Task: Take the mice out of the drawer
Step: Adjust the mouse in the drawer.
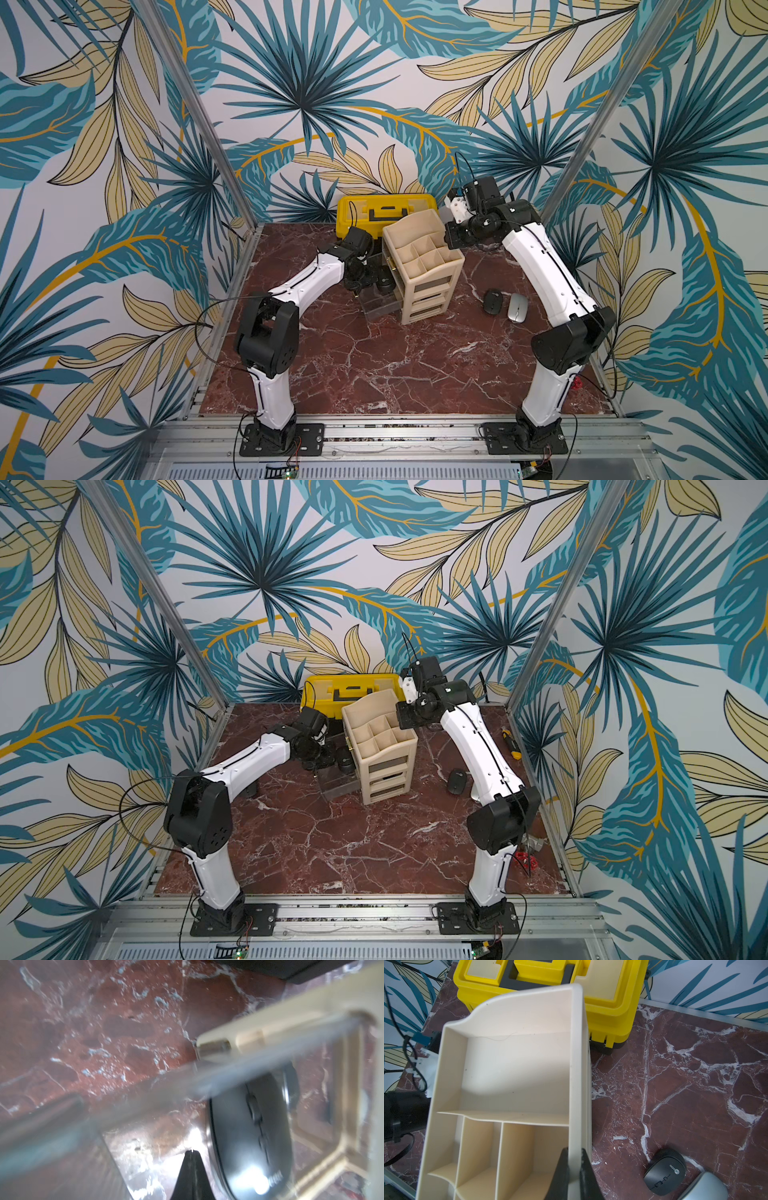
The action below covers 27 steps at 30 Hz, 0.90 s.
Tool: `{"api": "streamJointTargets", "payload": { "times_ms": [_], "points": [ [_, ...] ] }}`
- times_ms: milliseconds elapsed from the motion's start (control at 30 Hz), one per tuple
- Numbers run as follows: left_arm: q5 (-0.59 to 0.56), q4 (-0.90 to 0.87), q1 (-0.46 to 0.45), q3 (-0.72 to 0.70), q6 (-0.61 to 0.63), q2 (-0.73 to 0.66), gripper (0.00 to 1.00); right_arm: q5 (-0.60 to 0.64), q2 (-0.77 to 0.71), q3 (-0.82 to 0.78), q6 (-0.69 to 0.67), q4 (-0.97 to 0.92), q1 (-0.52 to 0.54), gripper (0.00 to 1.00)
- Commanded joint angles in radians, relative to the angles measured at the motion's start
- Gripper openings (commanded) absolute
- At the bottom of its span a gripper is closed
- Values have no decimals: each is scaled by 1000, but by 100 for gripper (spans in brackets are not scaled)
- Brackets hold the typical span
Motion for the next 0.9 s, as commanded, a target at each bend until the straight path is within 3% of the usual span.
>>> {"api": "streamJointTargets", "payload": {
  "times_ms": [0,233,433,867],
  "points": [
    [-9,57,-7,-22,-5,-65,0,41,48,-42,-18,-87,2,0],
    [69,189,-10,-47,-9,-107,0,35,50,-45,-15,-83,2,0],
    [190,252,-6,-9,-19,-29,0,38,48,-42,-16,-86,2,0],
    [336,357,-1,8,-68,56,0,34,51,-51,-16,-82,3,0]
  ]
}}
